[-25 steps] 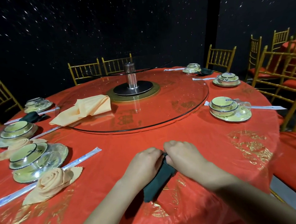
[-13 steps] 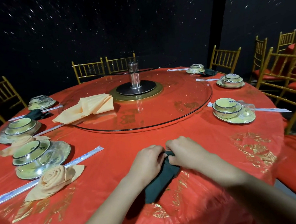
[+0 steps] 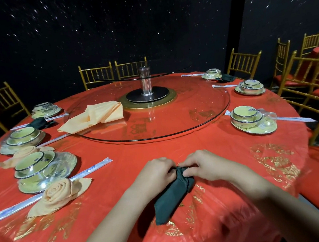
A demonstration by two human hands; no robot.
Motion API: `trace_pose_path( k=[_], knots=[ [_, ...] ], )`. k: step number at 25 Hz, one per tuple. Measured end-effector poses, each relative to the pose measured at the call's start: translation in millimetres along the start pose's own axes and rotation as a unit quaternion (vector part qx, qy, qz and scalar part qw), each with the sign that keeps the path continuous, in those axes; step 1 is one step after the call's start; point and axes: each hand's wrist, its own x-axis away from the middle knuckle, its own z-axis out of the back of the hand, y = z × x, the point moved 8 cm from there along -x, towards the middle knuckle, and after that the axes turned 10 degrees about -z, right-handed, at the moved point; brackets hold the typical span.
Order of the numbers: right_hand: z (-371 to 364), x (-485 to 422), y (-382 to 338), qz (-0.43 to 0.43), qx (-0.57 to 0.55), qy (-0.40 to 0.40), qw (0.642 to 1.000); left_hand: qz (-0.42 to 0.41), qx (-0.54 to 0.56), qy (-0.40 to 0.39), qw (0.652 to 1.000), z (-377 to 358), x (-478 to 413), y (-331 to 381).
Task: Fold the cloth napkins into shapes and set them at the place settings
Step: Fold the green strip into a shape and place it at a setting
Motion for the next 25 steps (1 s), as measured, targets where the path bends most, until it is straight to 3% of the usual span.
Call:
trace_pose_path(
  k=[5,12,16,21,25],
  knots=[
    [9.1,1.8,-13.4,-0.037,0.088,0.068,0.993,-0.009,-0.017,0.038,0.999,-3.0,6.9,4.4],
    [-3.4,6.1,-30.3,-0.054,0.242,0.166,0.954,-0.008,0.024,0.082,0.996,-2.4,11.4,5.0],
    [-9.4,7.3,-18.2,-0.054,0.201,0.203,0.957,0.023,0.043,0.071,0.996,-2.8,2.6,2.6],
    [-2.2,8.7,-1.0,-0.044,-0.017,0.138,0.989,0.022,0.046,0.077,0.996,1.9,2.4,1.6],
    [4.0,3.7,-3.8,-0.077,0.075,0.158,0.982,0.000,0.054,0.082,0.995,-1.2,2.0,6.2]
  ],
)
